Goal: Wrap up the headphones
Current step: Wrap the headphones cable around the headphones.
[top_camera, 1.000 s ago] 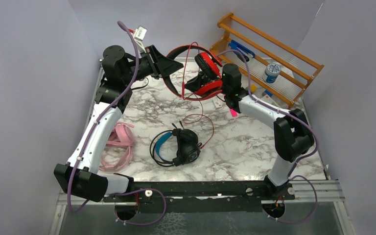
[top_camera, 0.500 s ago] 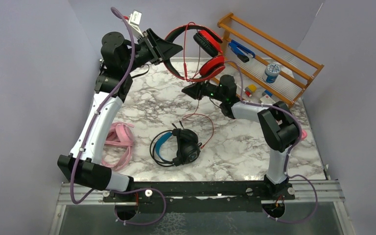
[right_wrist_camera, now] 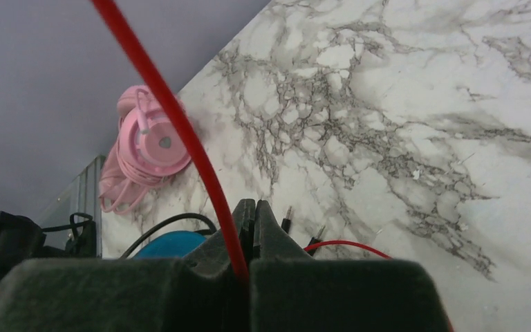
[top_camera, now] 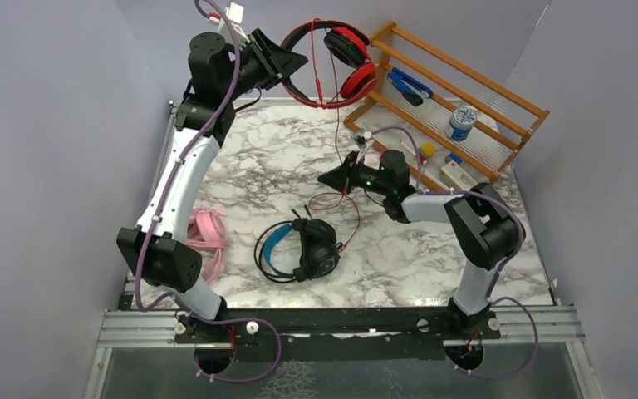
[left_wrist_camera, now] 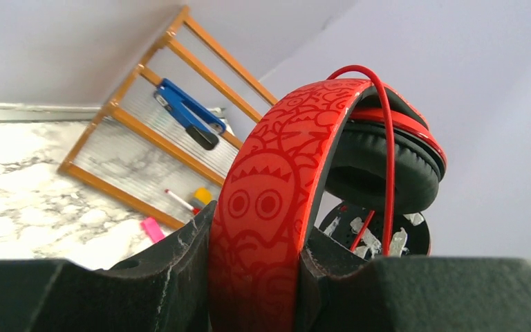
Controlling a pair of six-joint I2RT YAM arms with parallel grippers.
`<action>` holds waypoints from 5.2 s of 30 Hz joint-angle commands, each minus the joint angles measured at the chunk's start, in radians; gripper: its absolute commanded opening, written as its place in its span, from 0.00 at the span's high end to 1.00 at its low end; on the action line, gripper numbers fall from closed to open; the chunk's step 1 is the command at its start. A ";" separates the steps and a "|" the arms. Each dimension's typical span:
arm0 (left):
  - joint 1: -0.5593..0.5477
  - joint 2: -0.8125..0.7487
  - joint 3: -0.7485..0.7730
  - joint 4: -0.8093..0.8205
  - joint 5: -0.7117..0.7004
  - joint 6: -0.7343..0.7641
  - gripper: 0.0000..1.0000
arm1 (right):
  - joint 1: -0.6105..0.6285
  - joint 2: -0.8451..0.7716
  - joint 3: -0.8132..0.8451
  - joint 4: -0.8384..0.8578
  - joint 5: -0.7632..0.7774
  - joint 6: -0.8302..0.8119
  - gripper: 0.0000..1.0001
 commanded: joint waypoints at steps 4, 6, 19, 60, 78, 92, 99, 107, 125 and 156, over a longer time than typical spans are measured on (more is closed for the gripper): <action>0.017 0.094 0.138 0.088 -0.149 -0.020 1.00 | 0.066 -0.168 -0.085 -0.241 0.069 -0.045 0.99; 0.017 0.120 0.143 0.109 -0.163 -0.025 1.00 | 0.084 -0.193 -0.041 -0.377 0.090 -0.098 0.98; 0.018 0.183 0.057 0.130 -0.348 0.141 1.00 | 0.257 -0.414 0.123 -0.880 0.220 -0.242 0.99; -0.064 -0.162 -0.295 -0.219 0.155 0.610 1.00 | 0.129 -0.151 1.058 -1.345 0.806 -1.040 0.92; -0.093 -0.231 -0.303 -0.100 0.413 0.455 1.00 | -0.043 -0.155 0.738 -1.047 0.163 -0.666 0.92; -0.093 -0.241 -0.339 0.384 0.308 -0.058 1.00 | -0.047 -0.045 0.469 -0.632 -0.144 -0.181 0.99; -0.093 -0.221 -0.326 0.444 0.211 -0.142 1.00 | -0.043 0.008 0.316 -0.345 -0.221 0.028 0.97; -0.093 -0.190 -0.276 0.412 0.125 -0.146 1.00 | -0.033 0.042 0.206 -0.200 -0.238 0.074 0.91; -0.092 -0.112 -0.210 0.390 -0.324 -0.118 1.00 | 0.028 -0.063 -0.042 -0.241 -0.076 -0.031 0.99; -0.015 0.103 -0.279 0.267 -0.595 0.324 1.00 | 0.205 -0.699 0.337 -1.490 0.381 -0.464 0.99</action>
